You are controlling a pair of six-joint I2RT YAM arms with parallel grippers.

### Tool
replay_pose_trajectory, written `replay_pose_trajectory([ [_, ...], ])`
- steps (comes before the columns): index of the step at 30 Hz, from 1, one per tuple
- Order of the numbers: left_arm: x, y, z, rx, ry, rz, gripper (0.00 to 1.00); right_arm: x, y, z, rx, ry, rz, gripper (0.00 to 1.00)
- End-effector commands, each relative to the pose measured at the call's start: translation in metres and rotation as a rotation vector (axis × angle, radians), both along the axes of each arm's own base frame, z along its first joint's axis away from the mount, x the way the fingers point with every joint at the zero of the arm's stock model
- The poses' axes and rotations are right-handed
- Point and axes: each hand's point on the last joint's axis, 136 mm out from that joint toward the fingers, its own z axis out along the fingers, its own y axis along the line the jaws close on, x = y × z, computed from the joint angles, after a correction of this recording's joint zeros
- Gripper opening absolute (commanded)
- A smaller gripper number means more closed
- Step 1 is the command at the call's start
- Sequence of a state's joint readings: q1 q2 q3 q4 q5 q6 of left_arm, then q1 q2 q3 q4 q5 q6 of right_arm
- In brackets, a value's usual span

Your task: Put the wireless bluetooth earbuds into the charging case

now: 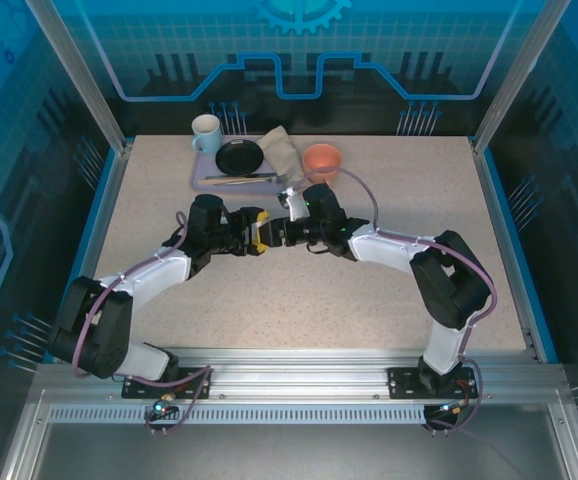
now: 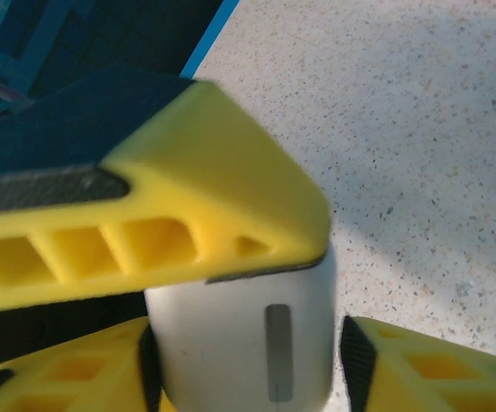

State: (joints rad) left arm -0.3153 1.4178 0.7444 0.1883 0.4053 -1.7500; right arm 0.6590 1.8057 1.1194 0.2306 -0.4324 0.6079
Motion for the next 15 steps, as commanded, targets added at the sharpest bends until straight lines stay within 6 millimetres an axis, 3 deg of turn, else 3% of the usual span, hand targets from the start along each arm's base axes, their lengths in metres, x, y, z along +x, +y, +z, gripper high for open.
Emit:
replay_pose_trajectory([
  [1, -0.003, 0.004, 0.012, 0.086, -0.056, -0.030, 0.38, 0.017, -0.025, 0.010, 0.013, -0.010, -0.097, 0.69],
  [3, -0.004, 0.009, 0.010, 0.142, -0.071, -0.043, 0.37, 0.014, -0.041, 0.015, 0.019, 0.001, -0.124, 0.75],
  [7, -0.006, 0.018, 0.010, 0.303, -0.119, -0.113, 0.35, -0.002, -0.078, 0.020, -0.007, 0.003, -0.182, 0.78],
  [12, -0.011, 0.041, 0.006, 0.699, -0.174, -0.270, 0.33, -0.017, -0.145, 0.007, -0.103, 0.071, -0.397, 0.79],
  [15, -0.014, 0.040, -0.004, 0.930, -0.187, -0.389, 0.31, -0.025, -0.171, 0.002, -0.119, 0.095, -0.505, 0.80],
])
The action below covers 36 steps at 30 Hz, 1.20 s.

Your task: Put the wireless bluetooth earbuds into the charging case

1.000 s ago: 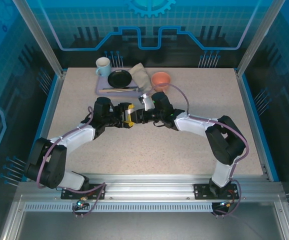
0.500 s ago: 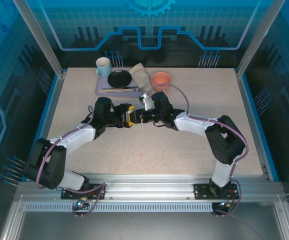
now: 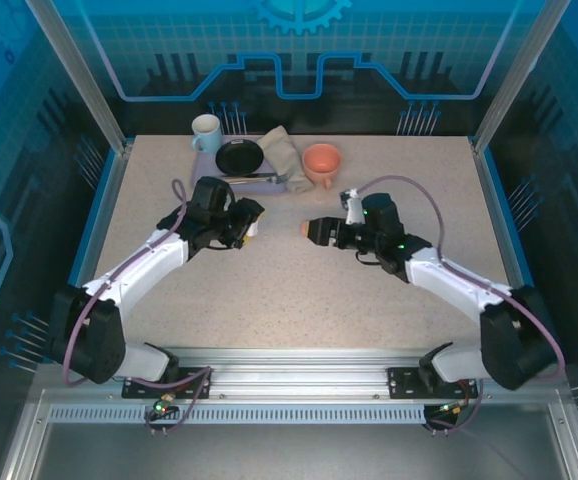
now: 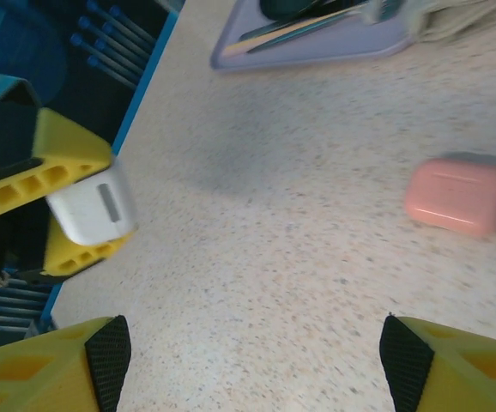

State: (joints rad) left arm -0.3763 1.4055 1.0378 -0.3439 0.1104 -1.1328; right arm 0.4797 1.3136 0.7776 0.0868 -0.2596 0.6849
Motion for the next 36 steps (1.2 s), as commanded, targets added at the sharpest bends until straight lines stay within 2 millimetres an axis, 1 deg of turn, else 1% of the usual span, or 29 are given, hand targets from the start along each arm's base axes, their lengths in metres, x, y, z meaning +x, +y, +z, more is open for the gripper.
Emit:
replay_pose_trajectory([
  [1, -0.016, 0.016, -0.029, 0.419, 0.022, -0.165, 0.31, -0.009, -0.039, -0.026, -0.063, 0.098, -0.166, 0.80],
  [3, -0.018, 0.012, -0.041, 0.574, 0.035, -0.221, 0.30, -0.013, -0.052, -0.028, -0.072, 0.108, -0.224, 0.81],
  [6, -0.022, 0.002, -0.054, 0.758, 0.030, -0.284, 0.29, -0.019, -0.061, -0.025, -0.071, 0.110, -0.255, 0.81],
  [11, -0.031, -0.017, -0.075, 0.998, 0.041, -0.355, 0.29, -0.025, -0.068, -0.022, -0.071, 0.111, -0.270, 0.81],
  [15, -0.044, -0.033, -0.099, 1.109, 0.058, -0.399, 0.30, -0.028, -0.071, -0.020, -0.073, 0.110, -0.280, 0.81],
  [19, -0.058, -0.044, -0.111, 1.222, 0.048, -0.421, 0.31, -0.030, -0.077, -0.021, -0.085, 0.119, -0.295, 0.81],
  [22, -0.066, -0.047, -0.117, 1.209, 0.055, -0.409, 0.40, -0.034, -0.080, -0.025, -0.101, 0.133, -0.295, 0.81],
  [25, -0.064, -0.048, -0.110, 1.163, 0.040, -0.382, 0.47, -0.042, -0.083, -0.033, -0.105, 0.156, -0.298, 0.81],
  [28, -0.054, -0.046, -0.093, 1.089, 0.032, -0.345, 0.53, -0.053, -0.080, -0.044, -0.110, 0.200, -0.288, 0.81],
  [29, -0.049, -0.044, -0.086, 1.052, 0.028, -0.331, 0.56, -0.058, -0.078, -0.050, -0.119, 0.222, -0.285, 0.81],
  [31, -0.040, -0.039, -0.072, 0.971, 0.020, -0.305, 0.67, -0.070, -0.068, -0.060, -0.151, 0.267, -0.256, 0.81],
  [33, -0.028, -0.031, -0.056, 0.892, 0.004, -0.276, 0.77, -0.084, -0.054, -0.073, -0.217, 0.308, -0.217, 0.81],
  [35, -0.018, -0.018, -0.040, 0.840, -0.009, -0.238, 0.94, -0.097, -0.036, -0.085, -0.294, 0.337, -0.165, 0.81],
  [36, -0.013, -0.012, -0.032, 0.807, -0.014, -0.222, 0.99, -0.103, -0.027, -0.089, -0.337, 0.348, -0.139, 0.81],
])
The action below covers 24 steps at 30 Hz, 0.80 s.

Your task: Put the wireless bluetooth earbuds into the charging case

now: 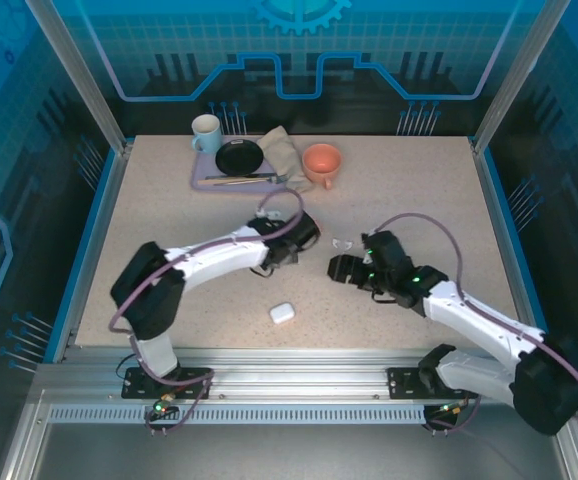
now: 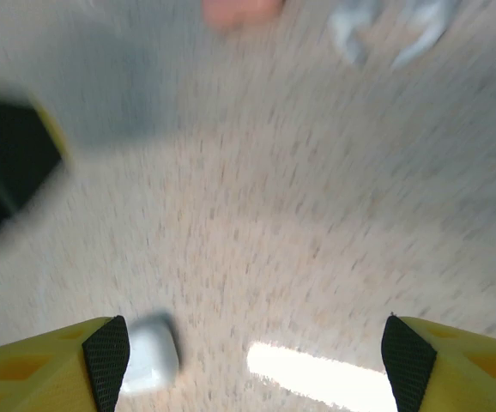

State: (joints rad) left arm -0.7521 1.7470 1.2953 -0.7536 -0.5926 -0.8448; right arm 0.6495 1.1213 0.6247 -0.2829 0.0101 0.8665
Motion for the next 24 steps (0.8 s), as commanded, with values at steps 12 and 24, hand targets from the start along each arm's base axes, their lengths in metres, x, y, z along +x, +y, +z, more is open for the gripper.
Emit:
replay_pose_trajectory([
  [12, 0.043, 0.102, 0.093, -0.420, -0.129, 0.193, 0.99, -0.072, 0.089, -0.048, -0.565, 0.179, 0.335, 0.80],
  [24, 0.040, 0.122, 0.105, -0.546, -0.168, 0.223, 0.99, -0.073, 0.084, -0.070, -0.627, 0.245, 0.310, 0.80],
])
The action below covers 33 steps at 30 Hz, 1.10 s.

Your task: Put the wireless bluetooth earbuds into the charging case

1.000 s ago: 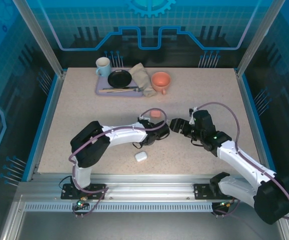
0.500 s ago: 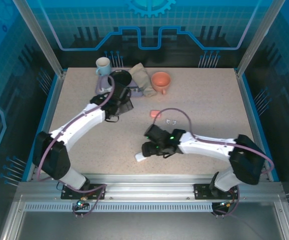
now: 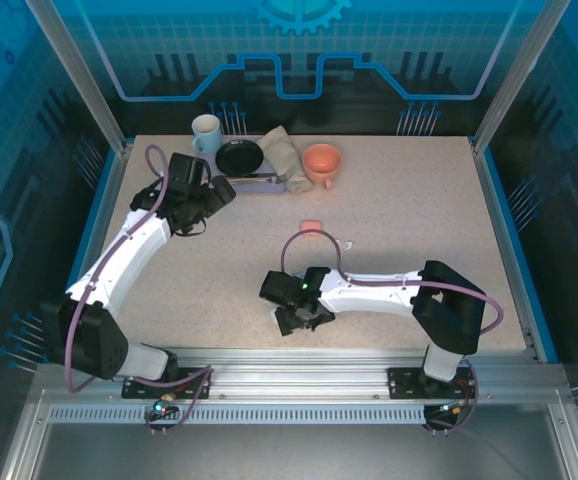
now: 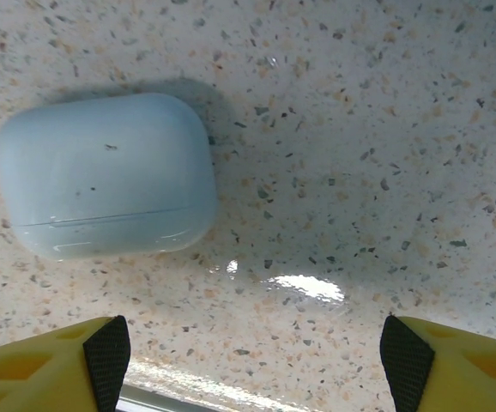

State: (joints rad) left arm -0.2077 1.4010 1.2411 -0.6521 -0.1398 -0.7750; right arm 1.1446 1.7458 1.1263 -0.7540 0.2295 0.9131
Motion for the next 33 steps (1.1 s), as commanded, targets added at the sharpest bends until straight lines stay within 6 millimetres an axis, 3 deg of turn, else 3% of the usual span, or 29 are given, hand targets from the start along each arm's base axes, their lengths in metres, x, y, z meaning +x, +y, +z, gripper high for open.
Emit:
replay_pose_trajectory([
  [1, -0.003, -0.004, 0.009, -0.043, -0.032, -0.037, 0.99, 0.012, -0.006, -0.008, -0.058, -0.001, -0.039, 0.80],
  [4, -0.004, -0.003, 0.009, -0.052, -0.033, -0.036, 0.99, 0.030, -0.002, -0.013, -0.070, 0.002, -0.055, 0.79],
  [8, -0.006, -0.006, 0.011, -0.078, -0.041, -0.038, 0.99, 0.067, -0.006, -0.012, -0.076, -0.017, -0.103, 0.79],
  [14, -0.011, -0.010, 0.013, -0.119, -0.053, -0.036, 0.99, 0.147, -0.004, 0.005, 0.002, -0.059, -0.215, 0.77],
  [17, -0.013, -0.010, 0.014, -0.125, -0.057, -0.039, 0.99, 0.169, 0.001, 0.027, 0.050, -0.083, -0.247, 0.77],
  [20, -0.013, -0.012, 0.015, -0.130, -0.059, -0.048, 0.99, 0.163, 0.012, 0.043, 0.101, -0.071, -0.260, 0.78],
  [23, -0.012, -0.012, 0.015, -0.127, -0.060, -0.054, 0.99, 0.142, 0.019, 0.043, 0.124, -0.025, -0.336, 0.79],
  [29, -0.010, -0.005, 0.016, -0.126, -0.061, -0.052, 0.99, 0.095, 0.059, 0.032, 0.121, 0.007, -0.316, 0.85],
  [33, -0.010, -0.002, 0.018, -0.135, -0.066, -0.048, 0.99, 0.079, 0.064, 0.014, -0.019, -0.001, -0.238, 0.88],
])
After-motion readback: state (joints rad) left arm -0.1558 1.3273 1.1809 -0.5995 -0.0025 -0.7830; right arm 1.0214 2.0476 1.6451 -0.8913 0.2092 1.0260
